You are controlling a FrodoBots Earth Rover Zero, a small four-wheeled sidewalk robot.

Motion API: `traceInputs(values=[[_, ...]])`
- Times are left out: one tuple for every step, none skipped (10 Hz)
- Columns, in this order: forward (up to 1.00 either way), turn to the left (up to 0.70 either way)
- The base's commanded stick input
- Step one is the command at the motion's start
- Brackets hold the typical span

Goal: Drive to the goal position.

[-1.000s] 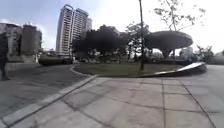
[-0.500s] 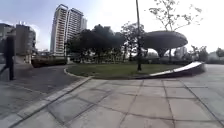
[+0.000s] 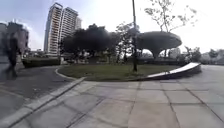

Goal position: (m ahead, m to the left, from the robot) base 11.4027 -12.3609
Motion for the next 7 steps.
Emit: traceInputs(values=[[0.00,-0.70],[0.00,-0.70],[0.00,-0.70],[0.00,-0.70],[0.00,-0.70],[0.00,-0.70],[0.00,-0.70]])
